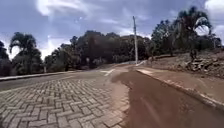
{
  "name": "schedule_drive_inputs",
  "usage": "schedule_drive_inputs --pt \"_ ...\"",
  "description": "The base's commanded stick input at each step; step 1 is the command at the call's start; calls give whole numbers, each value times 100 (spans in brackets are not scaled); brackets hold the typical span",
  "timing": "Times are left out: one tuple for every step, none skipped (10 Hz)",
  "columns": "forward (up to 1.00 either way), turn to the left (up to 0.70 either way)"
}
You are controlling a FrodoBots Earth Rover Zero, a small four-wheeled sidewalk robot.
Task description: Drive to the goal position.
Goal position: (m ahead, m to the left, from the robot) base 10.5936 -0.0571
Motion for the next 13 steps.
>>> schedule_drive_inputs --pt "70 0" --pt "70 0" --pt "70 0" --pt "70 0" --pt "70 0" --pt "70 0" --pt "70 0" --pt "70 0" --pt "70 0" --pt "70 0" --pt "70 0" --pt "70 0" --pt "70 0"
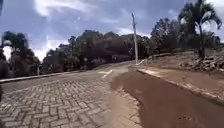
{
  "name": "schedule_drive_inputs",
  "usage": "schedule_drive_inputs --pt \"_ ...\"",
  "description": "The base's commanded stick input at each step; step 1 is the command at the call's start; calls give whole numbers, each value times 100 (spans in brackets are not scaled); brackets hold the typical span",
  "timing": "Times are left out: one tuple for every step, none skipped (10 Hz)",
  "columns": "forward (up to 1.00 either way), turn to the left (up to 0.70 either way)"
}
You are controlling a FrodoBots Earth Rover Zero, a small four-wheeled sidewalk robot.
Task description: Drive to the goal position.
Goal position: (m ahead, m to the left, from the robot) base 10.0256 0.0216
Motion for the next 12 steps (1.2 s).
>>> schedule_drive_inputs --pt "70 0" --pt "70 0" --pt "70 0" --pt "70 0" --pt "70 0" --pt "70 0" --pt "70 0" --pt "70 0" --pt "70 0" --pt "70 0" --pt "70 0" --pt "70 0"
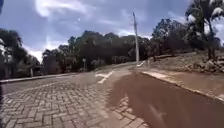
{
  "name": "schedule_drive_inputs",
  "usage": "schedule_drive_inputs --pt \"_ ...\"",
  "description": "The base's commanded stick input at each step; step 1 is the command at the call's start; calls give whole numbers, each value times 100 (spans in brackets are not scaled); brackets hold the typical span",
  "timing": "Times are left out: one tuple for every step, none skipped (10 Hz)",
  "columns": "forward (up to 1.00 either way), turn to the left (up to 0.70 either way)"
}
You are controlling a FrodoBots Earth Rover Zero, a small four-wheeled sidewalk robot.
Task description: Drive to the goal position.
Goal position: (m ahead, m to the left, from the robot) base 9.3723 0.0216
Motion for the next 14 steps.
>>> schedule_drive_inputs --pt "70 0" --pt "70 0" --pt "70 0" --pt "70 0" --pt "70 0" --pt "70 0" --pt "70 0" --pt "70 0" --pt "70 0" --pt "70 0" --pt "70 0" --pt "70 0" --pt "70 0" --pt "70 0"
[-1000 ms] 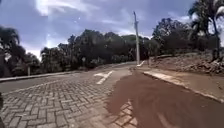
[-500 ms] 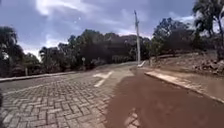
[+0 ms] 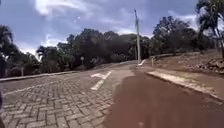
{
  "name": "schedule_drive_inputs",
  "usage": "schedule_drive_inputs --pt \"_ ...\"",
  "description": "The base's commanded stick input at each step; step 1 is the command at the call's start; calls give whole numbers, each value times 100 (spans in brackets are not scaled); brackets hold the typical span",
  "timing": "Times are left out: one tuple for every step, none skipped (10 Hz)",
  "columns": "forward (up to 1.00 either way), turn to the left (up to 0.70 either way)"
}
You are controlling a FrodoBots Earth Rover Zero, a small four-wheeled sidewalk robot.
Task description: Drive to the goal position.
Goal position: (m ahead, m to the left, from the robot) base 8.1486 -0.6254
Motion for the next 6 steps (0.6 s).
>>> schedule_drive_inputs --pt "70 0" --pt "70 0" --pt "70 0" --pt "70 0" --pt "70 0" --pt "70 0"
